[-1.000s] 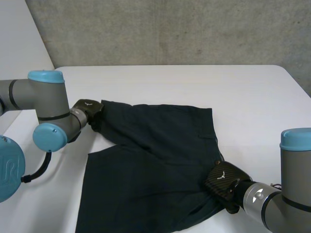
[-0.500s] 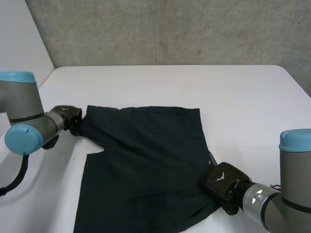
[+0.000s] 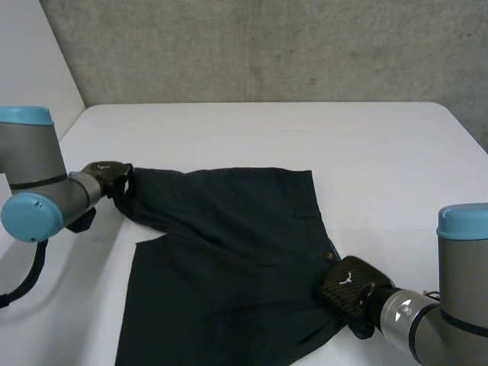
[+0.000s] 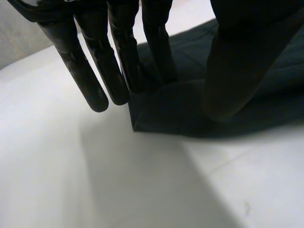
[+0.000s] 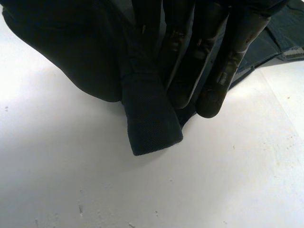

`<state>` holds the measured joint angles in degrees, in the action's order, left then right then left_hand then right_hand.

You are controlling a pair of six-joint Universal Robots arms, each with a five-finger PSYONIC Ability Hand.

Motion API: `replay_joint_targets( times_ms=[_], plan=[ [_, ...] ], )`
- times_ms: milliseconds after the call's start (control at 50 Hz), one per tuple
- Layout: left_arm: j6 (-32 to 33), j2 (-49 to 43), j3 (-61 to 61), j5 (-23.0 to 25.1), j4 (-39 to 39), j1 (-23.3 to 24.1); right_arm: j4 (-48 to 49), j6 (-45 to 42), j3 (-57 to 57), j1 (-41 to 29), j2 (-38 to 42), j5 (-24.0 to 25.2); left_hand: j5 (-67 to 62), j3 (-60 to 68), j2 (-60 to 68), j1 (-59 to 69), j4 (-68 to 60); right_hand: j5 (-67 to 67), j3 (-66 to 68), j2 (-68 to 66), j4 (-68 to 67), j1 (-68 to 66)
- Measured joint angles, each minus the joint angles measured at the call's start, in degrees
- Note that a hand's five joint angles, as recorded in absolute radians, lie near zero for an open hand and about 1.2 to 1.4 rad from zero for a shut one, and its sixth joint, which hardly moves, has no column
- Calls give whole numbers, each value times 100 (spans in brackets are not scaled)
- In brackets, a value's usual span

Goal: Fold the shorts.

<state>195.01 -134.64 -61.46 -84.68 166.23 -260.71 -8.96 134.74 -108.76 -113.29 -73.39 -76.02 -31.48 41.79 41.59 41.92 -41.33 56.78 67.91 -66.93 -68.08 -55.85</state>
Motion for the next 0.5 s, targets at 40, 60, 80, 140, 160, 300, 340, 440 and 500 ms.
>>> replay_joint_targets(
  times_ms=[40, 60, 80, 140, 160, 300, 340, 440, 500],
  plan=[
    [-3, 2, 66, 25, 2, 26, 0, 0, -4, 0, 0, 2, 0, 0, 0, 0, 0, 0, 0, 0, 0, 0],
    [-4, 2, 108, 36, 4, 39, 0, 0, -6, 0, 1, 3, 0, 0, 0, 0, 0, 0, 0, 0, 0, 0],
    [-5, -1, 150, 43, 6, 49, 0, 0, -8, 0, 1, 4, 0, 0, 0, 0, 0, 0, 0, 0, 0, 0],
    [-5, -19, 341, 51, 19, 72, 0, 0, -12, -2, 3, 6, 0, 0, 0, 0, 0, 0, 0, 0, 0, 0],
    [-5, -29, 390, 50, 22, 74, 0, 0, -13, -2, 3, 6, 0, 0, 0, 0, 0, 0, 0, 0, 0, 0],
    [11, -318, 875, 32, 10, 103, 1, 0, -14, -5, 28, 9, -1, 0, 1, 0, -2, 0, 0, 0, 0, 0],
    [15, -421, 943, 33, -4, 140, 1, 0, -14, -4, 41, 9, -5, 4, 8, 2, -6, 0, 0, 0, 0, 0],
    [19, -562, 962, 34, -22, 273, 4, 0, -10, -1, 59, 9, -152, 120, 151, 117, -167, 0, 0, 0, 0, 0],
    [22, -585, 917, 24, -36, 338, 6, 0, -7, -1, 65, 9, -359, 345, 362, 364, -395, 0, 0, 0, 0, 0]
  ],
)
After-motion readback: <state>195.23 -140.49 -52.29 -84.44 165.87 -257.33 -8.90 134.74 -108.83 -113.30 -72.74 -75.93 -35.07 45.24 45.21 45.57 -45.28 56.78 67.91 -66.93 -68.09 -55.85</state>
